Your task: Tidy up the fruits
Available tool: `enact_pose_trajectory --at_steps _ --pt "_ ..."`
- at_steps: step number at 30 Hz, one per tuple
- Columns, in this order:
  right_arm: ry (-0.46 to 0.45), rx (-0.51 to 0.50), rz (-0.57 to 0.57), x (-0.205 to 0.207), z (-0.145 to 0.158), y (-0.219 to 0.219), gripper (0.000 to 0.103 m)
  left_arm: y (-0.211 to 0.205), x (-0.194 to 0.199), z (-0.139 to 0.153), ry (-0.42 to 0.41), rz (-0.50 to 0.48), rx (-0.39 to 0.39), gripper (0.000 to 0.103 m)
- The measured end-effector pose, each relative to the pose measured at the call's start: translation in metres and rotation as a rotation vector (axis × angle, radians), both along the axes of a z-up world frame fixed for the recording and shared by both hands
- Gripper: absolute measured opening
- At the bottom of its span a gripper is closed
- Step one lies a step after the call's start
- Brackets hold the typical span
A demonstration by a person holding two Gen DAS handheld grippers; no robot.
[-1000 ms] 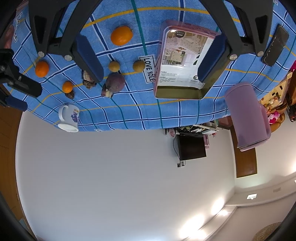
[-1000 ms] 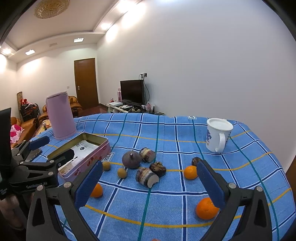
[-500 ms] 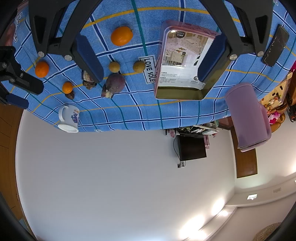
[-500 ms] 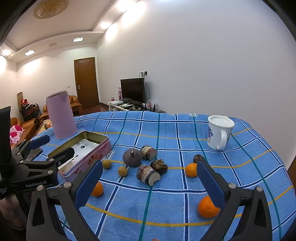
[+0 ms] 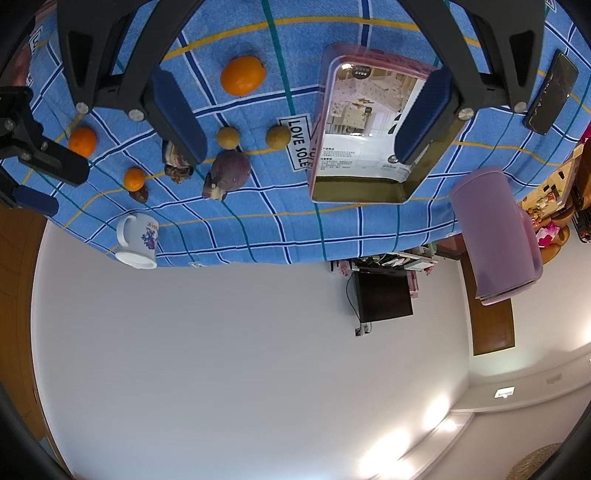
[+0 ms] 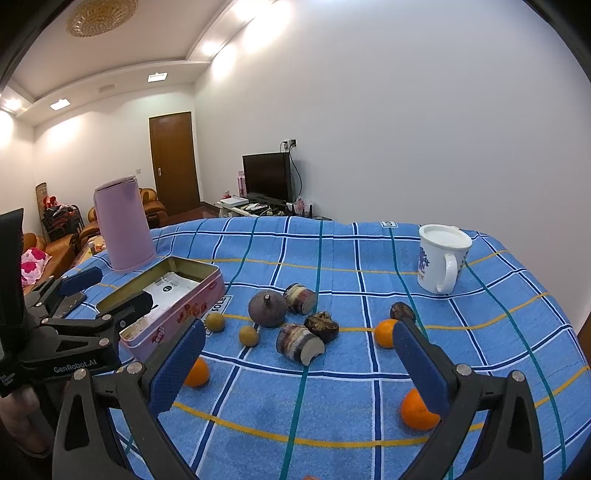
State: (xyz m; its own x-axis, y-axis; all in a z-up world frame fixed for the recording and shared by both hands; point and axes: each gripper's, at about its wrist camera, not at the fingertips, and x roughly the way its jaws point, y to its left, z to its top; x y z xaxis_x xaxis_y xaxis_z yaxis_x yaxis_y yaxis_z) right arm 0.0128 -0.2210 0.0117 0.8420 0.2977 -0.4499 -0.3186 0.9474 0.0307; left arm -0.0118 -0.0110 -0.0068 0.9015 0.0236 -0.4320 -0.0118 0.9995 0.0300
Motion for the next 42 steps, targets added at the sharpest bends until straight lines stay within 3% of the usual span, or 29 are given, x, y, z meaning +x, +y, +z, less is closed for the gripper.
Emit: enact_pose_trajectory --at_steps 7,15,27,33,37,39,41,42 --pt "0.012 -0.008 -0.027 0.002 -0.008 -0.008 0.102 -0.003 0.006 -0.014 0.037 -0.009 0.004 0.103" --pt "0.081 -0.041 -0.135 0.014 -0.041 -0.043 0.102 -0.015 0.012 -0.041 0.115 -0.064 0.013 0.102" --pt "0.155 -0.016 -0.200 0.026 -0.064 -0.074 0.101 -0.040 0.029 -0.068 0.267 -0.161 0.024 0.068" --pt "0.213 -0.037 -0.246 0.039 -0.073 -0.081 0.084 -0.041 0.034 -0.075 0.318 -0.192 0.010 0.057" --pt "0.252 -0.051 -0.268 0.049 -0.080 -0.084 0.082 -0.038 0.039 -0.078 0.348 -0.205 -0.018 0.056" --pt "0.290 -0.035 -0.273 0.054 -0.085 -0.089 0.072 -0.038 0.041 -0.079 0.361 -0.221 -0.025 0.056" --pt "0.320 -0.032 -0.275 0.059 -0.088 -0.091 0.070 -0.038 0.043 -0.081 0.378 -0.232 -0.029 0.056" --pt "0.348 -0.026 -0.268 0.063 -0.091 -0.092 0.061 -0.038 0.046 -0.082 0.393 -0.242 -0.040 0.055"
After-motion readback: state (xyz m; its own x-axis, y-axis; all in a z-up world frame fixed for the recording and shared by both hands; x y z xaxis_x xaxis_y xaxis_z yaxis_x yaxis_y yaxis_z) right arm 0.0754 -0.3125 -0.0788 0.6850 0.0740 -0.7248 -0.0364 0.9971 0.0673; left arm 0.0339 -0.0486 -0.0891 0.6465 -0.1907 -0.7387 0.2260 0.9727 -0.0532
